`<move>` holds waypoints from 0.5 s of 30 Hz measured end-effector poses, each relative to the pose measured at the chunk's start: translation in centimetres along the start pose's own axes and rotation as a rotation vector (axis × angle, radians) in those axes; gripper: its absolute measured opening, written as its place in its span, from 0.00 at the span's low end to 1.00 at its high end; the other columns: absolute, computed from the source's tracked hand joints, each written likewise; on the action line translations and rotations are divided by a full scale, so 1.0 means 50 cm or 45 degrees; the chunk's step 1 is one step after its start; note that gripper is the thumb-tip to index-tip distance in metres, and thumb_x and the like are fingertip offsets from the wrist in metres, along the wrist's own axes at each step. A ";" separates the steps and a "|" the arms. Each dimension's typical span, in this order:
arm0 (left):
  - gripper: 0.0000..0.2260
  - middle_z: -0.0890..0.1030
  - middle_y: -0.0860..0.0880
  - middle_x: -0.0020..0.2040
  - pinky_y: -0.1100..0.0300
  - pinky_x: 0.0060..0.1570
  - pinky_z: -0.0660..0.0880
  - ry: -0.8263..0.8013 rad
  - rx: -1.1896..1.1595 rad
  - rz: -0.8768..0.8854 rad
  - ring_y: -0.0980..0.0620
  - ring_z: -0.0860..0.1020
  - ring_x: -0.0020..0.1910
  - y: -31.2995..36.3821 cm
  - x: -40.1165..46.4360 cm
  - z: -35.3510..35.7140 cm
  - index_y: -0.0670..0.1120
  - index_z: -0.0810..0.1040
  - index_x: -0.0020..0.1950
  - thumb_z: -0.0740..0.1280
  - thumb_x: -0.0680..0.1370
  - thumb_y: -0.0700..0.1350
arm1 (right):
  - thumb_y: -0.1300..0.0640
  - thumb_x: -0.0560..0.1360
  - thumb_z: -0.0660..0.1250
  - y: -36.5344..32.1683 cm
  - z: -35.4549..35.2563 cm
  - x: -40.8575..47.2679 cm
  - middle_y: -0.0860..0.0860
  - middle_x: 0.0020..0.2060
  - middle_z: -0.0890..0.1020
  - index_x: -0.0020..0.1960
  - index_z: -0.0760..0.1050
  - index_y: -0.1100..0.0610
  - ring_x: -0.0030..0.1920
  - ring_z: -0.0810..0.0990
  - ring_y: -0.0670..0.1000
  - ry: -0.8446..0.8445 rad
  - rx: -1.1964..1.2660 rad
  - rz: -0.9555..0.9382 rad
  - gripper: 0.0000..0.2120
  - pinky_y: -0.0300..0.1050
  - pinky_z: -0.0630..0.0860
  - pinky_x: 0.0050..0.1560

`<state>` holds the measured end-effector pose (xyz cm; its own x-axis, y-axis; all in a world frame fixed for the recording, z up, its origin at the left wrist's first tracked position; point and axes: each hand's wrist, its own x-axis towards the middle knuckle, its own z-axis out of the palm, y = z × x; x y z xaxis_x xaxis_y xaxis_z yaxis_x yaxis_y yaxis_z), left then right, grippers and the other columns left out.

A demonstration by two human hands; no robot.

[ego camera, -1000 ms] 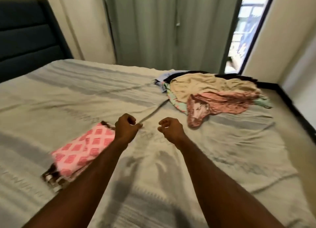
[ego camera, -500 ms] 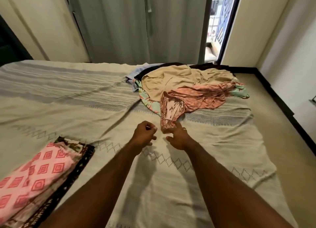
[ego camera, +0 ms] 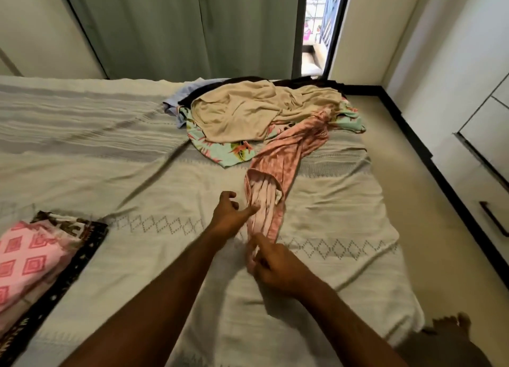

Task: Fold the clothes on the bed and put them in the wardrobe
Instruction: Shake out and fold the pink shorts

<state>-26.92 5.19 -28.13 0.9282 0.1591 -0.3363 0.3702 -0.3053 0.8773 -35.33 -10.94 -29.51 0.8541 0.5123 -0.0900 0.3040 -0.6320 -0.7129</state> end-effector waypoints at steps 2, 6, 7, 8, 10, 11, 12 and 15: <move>0.39 0.74 0.46 0.62 0.51 0.58 0.77 0.047 0.072 0.114 0.46 0.76 0.60 0.001 -0.010 0.036 0.48 0.63 0.73 0.80 0.69 0.56 | 0.53 0.75 0.66 -0.005 -0.013 -0.056 0.47 0.41 0.80 0.58 0.66 0.46 0.40 0.79 0.51 -0.071 0.021 0.013 0.14 0.52 0.77 0.42; 0.39 0.66 0.43 0.72 0.44 0.65 0.72 0.095 0.609 0.452 0.41 0.68 0.69 0.017 -0.024 0.093 0.51 0.60 0.77 0.77 0.71 0.47 | 0.40 0.76 0.64 -0.003 -0.027 -0.137 0.51 0.48 0.83 0.62 0.64 0.44 0.46 0.82 0.54 -0.016 -0.098 0.208 0.18 0.50 0.78 0.46; 0.39 0.60 0.44 0.77 0.41 0.67 0.69 0.068 0.812 0.507 0.41 0.63 0.73 0.023 -0.025 0.097 0.53 0.58 0.78 0.75 0.72 0.46 | 0.36 0.77 0.61 0.003 -0.030 -0.150 0.52 0.51 0.84 0.63 0.64 0.44 0.47 0.82 0.54 0.033 -0.116 0.260 0.19 0.50 0.79 0.47; 0.41 0.55 0.45 0.79 0.38 0.69 0.67 -0.003 0.972 0.530 0.41 0.59 0.75 0.027 -0.023 0.099 0.56 0.57 0.79 0.75 0.72 0.45 | 0.34 0.78 0.58 0.013 -0.037 -0.164 0.52 0.52 0.84 0.63 0.66 0.45 0.48 0.83 0.55 0.079 -0.152 0.316 0.21 0.50 0.79 0.48; 0.41 0.57 0.47 0.80 0.36 0.68 0.67 -0.160 1.081 0.533 0.41 0.60 0.76 0.030 -0.010 0.095 0.58 0.59 0.79 0.75 0.70 0.46 | 0.33 0.81 0.51 0.030 -0.058 -0.184 0.53 0.49 0.85 0.59 0.75 0.50 0.47 0.82 0.56 0.146 -0.214 0.460 0.25 0.50 0.78 0.48; 0.39 0.63 0.46 0.78 0.37 0.67 0.69 -0.205 1.034 0.521 0.41 0.65 0.74 0.033 -0.006 0.095 0.57 0.61 0.78 0.74 0.69 0.48 | 0.33 0.81 0.49 0.039 -0.070 -0.193 0.54 0.47 0.85 0.53 0.79 0.53 0.46 0.82 0.57 0.194 -0.202 0.548 0.29 0.50 0.78 0.47; 0.37 0.70 0.45 0.73 0.39 0.64 0.72 -0.211 0.941 0.479 0.40 0.71 0.70 0.035 -0.003 0.090 0.56 0.64 0.77 0.73 0.69 0.51 | 0.32 0.81 0.48 0.046 -0.078 -0.199 0.55 0.45 0.85 0.49 0.81 0.56 0.46 0.82 0.58 0.252 -0.184 0.620 0.33 0.49 0.77 0.46; 0.28 0.80 0.40 0.60 0.47 0.56 0.76 -0.156 0.847 0.390 0.38 0.79 0.57 0.058 -0.001 0.092 0.51 0.70 0.70 0.72 0.72 0.54 | 0.35 0.82 0.53 0.061 -0.096 -0.208 0.56 0.44 0.85 0.48 0.82 0.58 0.47 0.83 0.59 0.349 -0.262 0.772 0.30 0.47 0.74 0.44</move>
<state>-25.72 0.00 -27.15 0.9765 -0.1186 -0.1797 0.0020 -0.8297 0.5582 -41.28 -20.98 -27.40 0.9660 -0.1140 -0.2319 -0.2093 -0.8715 -0.4435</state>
